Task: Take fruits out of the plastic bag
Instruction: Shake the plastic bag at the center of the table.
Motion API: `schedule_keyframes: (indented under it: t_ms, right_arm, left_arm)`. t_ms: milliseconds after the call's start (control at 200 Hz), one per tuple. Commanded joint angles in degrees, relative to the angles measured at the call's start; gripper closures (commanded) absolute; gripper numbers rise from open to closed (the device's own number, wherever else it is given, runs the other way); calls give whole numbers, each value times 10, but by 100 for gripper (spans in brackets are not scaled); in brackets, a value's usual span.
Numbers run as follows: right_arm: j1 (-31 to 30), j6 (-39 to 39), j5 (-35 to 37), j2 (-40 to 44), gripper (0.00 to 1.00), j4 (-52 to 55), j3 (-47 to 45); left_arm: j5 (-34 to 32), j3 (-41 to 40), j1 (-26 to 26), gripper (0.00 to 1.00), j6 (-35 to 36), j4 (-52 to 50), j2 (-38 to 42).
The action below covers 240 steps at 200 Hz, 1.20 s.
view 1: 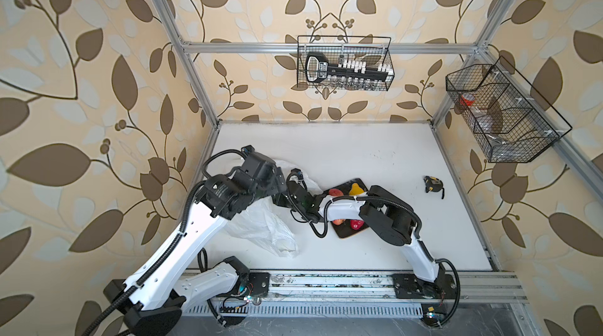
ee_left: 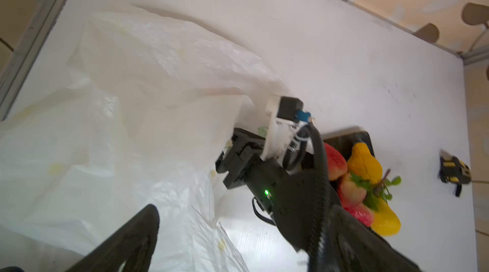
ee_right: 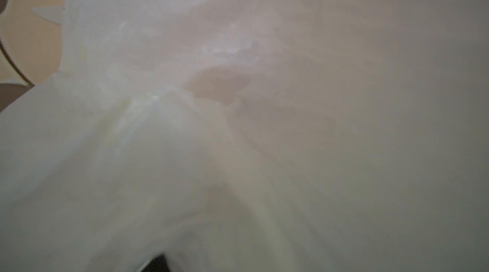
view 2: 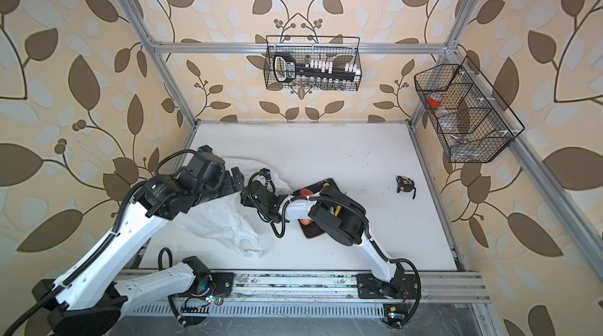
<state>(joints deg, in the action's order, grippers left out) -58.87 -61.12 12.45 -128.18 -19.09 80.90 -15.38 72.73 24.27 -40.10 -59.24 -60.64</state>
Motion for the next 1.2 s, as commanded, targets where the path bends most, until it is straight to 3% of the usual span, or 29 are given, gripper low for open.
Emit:
schedule_keyframes:
  t_ms: [0, 180, 305, 395, 550, 650, 745, 870, 1090, 1195]
  right_arm:
    - [-2, -13, -12, -8, 44, -18, -7]
    - [-3, -12, -17, -4, 44, -23, -11]
    - [-2, -14, -19, -1, 44, -29, -15]
    - [-2, -15, -20, 4, 44, -33, -21]
    - [-1, -11, -18, 15, 43, -39, -31]
    - [2, -9, -17, 22, 42, -40, -38]
    - [5, -9, -16, 34, 41, -48, -51]
    - [5, -2, -10, 57, 37, -56, -67]
    - [6, 11, 13, 95, 32, -58, -104]
    - [9, 8, 20, 98, 29, -57, -117]
  left_arm:
    - [37, -14, -110, 1, 56, 36, 4]
    - [174, -68, -311, 1, 45, 79, -28]
    - [256, -112, -366, 1, 32, 138, -59]
    - [271, -123, -368, 7, 33, 154, -94]
    - [308, -134, -370, 49, 48, 182, -133]
    - [341, -128, -369, 82, 62, 184, -139]
    - [366, -123, -368, 100, 74, 185, -118]
    - [363, -100, -339, 100, 91, 160, -76]
    - [311, -60, -237, 100, 96, 109, -16]
    - [303, -61, -220, 100, 101, 99, 1]
